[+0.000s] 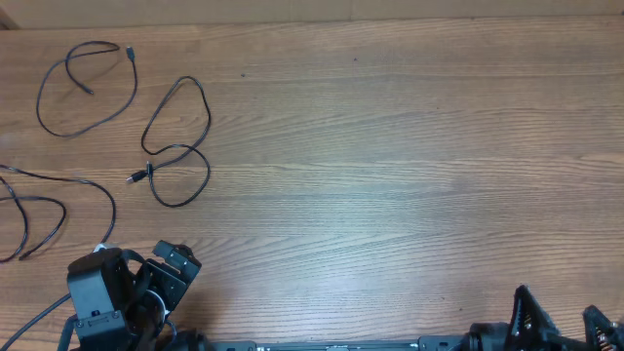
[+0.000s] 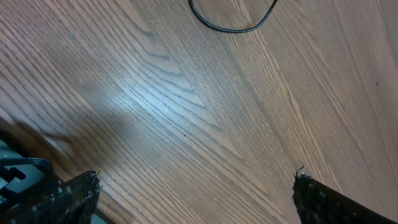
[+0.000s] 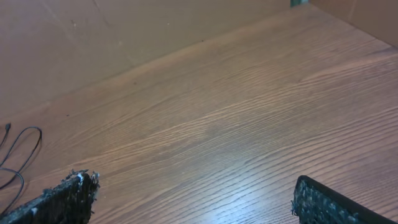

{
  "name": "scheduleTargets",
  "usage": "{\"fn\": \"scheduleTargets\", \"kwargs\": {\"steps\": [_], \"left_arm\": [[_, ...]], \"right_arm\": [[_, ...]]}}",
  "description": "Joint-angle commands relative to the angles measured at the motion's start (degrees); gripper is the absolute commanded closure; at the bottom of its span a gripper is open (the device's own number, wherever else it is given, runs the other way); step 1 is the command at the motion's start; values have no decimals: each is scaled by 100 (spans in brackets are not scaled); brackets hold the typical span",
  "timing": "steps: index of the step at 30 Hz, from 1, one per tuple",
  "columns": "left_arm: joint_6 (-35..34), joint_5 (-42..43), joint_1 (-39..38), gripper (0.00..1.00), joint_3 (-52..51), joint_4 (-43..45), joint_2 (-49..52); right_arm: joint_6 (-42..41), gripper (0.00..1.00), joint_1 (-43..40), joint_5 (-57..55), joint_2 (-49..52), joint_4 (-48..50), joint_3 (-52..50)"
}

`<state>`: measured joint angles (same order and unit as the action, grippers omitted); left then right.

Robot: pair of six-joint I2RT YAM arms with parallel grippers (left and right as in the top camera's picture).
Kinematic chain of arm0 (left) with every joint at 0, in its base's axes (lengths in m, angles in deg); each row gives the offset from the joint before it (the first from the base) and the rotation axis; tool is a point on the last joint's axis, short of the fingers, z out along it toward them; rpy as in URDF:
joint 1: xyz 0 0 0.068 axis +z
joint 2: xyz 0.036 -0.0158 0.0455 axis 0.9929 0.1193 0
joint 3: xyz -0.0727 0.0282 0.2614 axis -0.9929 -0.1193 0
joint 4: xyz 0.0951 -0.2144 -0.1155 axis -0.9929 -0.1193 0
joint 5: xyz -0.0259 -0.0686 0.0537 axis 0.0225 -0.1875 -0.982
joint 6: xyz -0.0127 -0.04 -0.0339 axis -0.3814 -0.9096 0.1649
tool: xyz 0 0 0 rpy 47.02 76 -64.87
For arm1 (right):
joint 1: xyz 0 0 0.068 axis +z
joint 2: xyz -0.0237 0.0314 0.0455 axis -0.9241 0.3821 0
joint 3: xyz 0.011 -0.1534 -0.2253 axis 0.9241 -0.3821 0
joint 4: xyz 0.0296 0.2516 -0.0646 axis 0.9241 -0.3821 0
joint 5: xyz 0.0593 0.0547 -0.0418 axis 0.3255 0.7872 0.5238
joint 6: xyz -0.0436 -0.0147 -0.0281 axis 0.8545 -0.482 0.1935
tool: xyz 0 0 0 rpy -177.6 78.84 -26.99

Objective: Untangle cables

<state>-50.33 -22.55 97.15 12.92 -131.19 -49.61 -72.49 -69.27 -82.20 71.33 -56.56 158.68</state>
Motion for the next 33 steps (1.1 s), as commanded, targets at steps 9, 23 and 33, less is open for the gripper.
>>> {"fn": "scheduleTargets", "kwargs": {"steps": [9, 23, 33], "left_arm": [[-98, -87, 17, 1, -50, 0, -17], [-98, -87, 17, 0, -50, 0, -17], [-98, -87, 17, 0, -50, 0, -17]], "right_arm": [[240, 0, -22, 52, -678, -269, 87], [411, 0, -9, 103, -1248, -278, 96], [393, 0, -11, 619, -1248, 1808, -485]]}}
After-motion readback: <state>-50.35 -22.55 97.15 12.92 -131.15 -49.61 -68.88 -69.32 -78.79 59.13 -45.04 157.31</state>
